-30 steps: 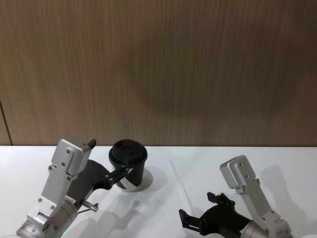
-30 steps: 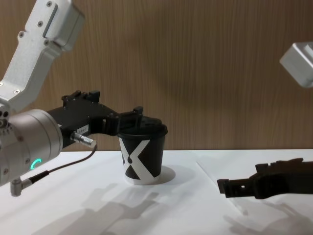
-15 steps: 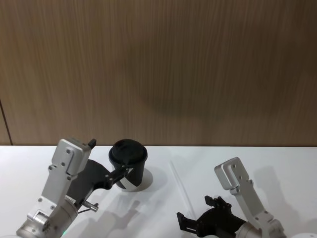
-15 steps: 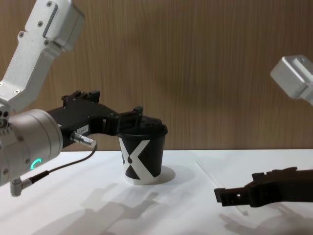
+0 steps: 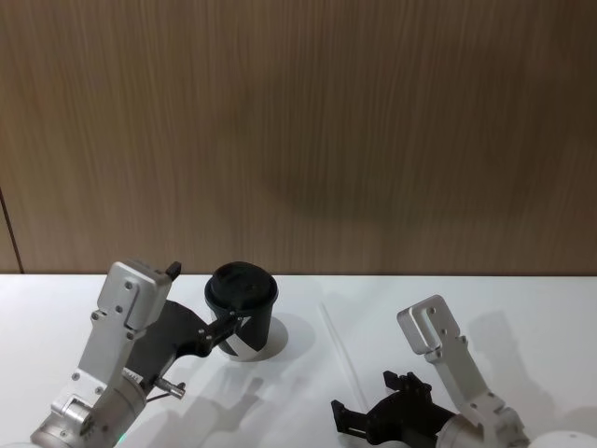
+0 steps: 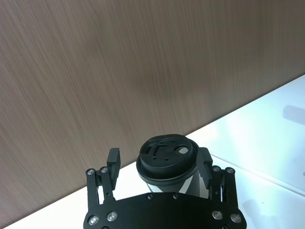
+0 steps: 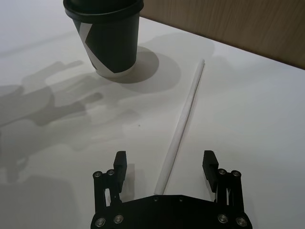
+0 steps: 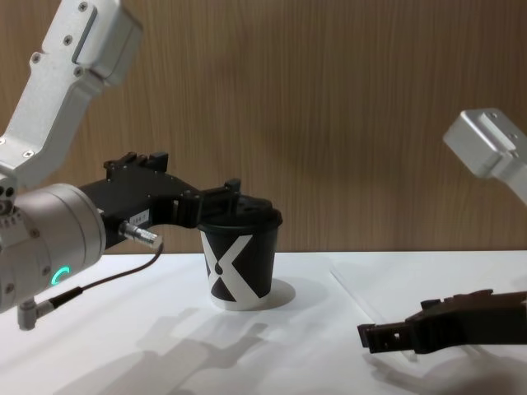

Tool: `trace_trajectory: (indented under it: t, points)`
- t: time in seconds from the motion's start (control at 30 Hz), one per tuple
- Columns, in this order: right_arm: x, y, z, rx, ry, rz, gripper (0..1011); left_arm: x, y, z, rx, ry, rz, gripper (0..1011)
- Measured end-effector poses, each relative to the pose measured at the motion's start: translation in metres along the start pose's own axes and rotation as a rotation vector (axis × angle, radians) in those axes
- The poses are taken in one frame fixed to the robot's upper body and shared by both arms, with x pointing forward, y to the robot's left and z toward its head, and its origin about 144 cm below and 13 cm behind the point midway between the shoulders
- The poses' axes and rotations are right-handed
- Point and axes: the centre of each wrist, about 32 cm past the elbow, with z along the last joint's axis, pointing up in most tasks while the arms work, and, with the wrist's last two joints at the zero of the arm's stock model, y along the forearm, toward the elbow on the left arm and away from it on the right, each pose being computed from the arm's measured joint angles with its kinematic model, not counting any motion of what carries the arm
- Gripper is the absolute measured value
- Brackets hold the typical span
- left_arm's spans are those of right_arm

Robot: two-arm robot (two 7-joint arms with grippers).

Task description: Pick up the straw with one hand, pass it to the other hand, and insert it into the cup.

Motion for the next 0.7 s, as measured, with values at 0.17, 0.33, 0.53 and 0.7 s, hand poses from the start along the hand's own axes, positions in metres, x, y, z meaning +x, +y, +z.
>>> trace_trajectory:
  t: [0.17,0.33,0.53,0.7]
  points:
    - [0.0000,0.0027,0.0015,-0.014,0.011,0.000,1001,0.0000,0.0000,0.0000,0.000,0.000,0.000,1003]
    - [-0.0002,0.0045,0.0028,-0.026,0.022,0.000,1001,0.0000,0.0000,0.0000,0.000,0.000,0.000,1003]
    - [-0.0011,0.0063,0.0054,-0.039,0.039,0.002,1001,0.0000,0.0000,0.0000,0.000,0.000,0.000,1003]
    - [-0.0014,0.0068,0.0066,-0.047,0.047,0.003,1001,0.0000,0.0000,0.0000,0.000,0.000,0.000,1003]
